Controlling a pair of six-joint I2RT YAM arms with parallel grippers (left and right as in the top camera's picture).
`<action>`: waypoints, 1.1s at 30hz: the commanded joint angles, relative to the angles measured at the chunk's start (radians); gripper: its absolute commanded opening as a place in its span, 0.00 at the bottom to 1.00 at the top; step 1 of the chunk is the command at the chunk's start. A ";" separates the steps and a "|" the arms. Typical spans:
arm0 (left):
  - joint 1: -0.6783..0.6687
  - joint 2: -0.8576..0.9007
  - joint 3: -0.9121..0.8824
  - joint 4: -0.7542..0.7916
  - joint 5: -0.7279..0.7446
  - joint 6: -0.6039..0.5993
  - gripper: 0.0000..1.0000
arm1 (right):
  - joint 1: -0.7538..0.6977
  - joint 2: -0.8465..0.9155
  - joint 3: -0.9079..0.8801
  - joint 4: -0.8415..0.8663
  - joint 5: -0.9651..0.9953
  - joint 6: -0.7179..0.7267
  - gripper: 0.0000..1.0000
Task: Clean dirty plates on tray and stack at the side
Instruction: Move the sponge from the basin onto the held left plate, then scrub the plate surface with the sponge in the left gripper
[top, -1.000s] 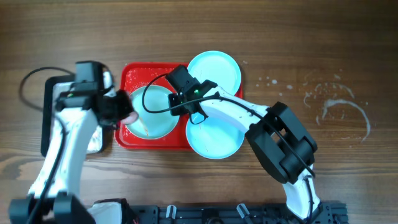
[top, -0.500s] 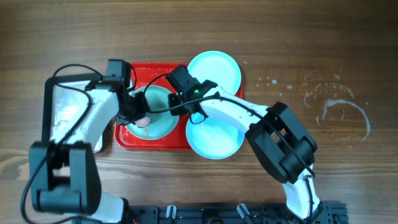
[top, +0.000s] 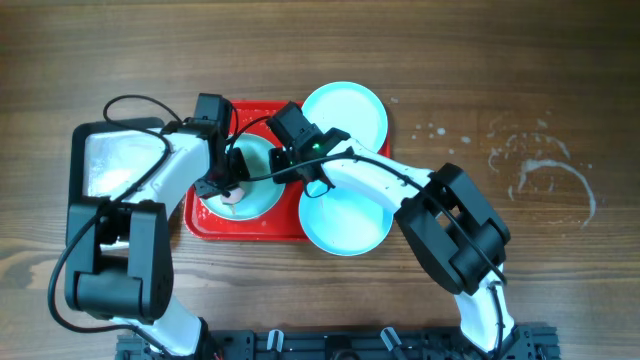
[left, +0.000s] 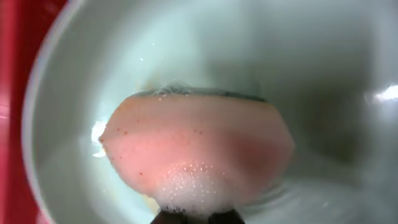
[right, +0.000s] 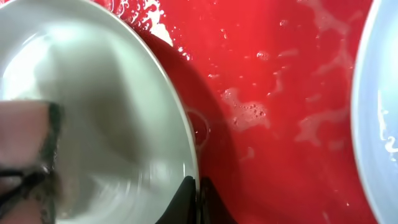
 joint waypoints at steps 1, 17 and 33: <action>0.019 0.061 -0.023 -0.008 -0.286 -0.017 0.04 | -0.005 0.013 0.008 -0.003 -0.005 -0.014 0.04; 0.008 0.058 0.009 -0.148 0.377 0.105 0.04 | -0.005 0.013 0.007 -0.006 -0.005 -0.013 0.04; -0.017 0.058 0.009 0.266 -0.023 -0.068 0.04 | -0.005 0.013 0.007 -0.008 -0.005 -0.013 0.04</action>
